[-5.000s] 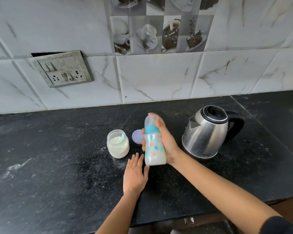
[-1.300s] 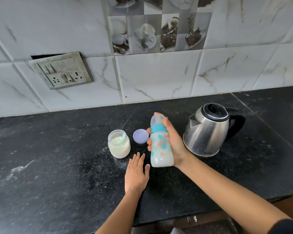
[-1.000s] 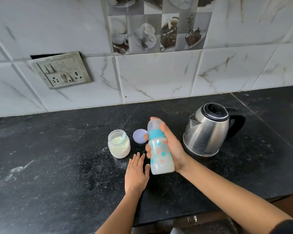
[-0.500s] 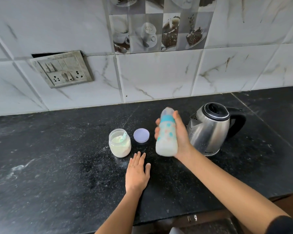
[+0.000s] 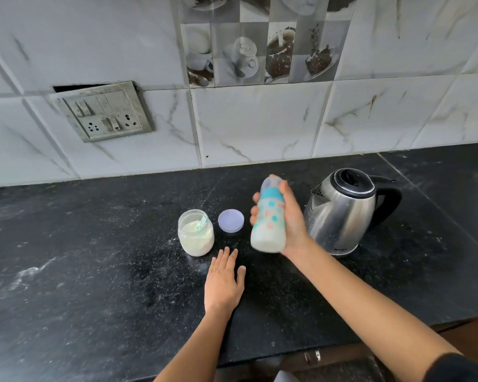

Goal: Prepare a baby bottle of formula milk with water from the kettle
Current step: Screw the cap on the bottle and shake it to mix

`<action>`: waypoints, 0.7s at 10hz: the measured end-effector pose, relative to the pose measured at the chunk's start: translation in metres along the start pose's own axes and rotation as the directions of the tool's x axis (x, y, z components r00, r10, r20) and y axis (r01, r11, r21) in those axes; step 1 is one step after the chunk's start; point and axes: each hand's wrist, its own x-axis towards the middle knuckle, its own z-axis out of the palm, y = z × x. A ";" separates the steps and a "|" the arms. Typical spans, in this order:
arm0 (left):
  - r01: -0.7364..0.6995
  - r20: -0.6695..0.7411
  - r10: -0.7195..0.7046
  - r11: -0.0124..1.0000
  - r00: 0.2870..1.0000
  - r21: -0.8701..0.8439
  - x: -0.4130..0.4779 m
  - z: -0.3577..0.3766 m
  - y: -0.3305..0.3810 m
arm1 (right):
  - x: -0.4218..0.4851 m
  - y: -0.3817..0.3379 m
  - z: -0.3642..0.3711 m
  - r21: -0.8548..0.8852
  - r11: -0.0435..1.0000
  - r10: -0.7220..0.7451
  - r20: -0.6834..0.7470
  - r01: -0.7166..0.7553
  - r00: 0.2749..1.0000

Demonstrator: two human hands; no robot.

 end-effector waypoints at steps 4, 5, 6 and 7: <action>0.006 0.007 -0.006 1.000 1.000 0.013 0.000 0.000 0.000 | 0.001 -0.004 0.000 0.014 1.000 0.016 0.023 -0.016 1.000; 0.001 0.008 -0.001 1.000 1.000 0.020 0.000 0.001 -0.001 | -0.009 0.008 0.001 -0.129 0.991 0.038 0.097 -0.026 0.995; 0.004 0.000 -0.004 1.000 1.000 0.011 0.000 0.001 0.000 | -0.001 -0.004 0.007 0.057 0.998 0.027 0.015 -0.028 1.000; 0.002 0.001 -0.002 1.000 1.000 0.008 0.000 0.000 0.000 | -0.001 -0.001 0.003 0.005 0.998 0.069 0.005 -0.069 0.998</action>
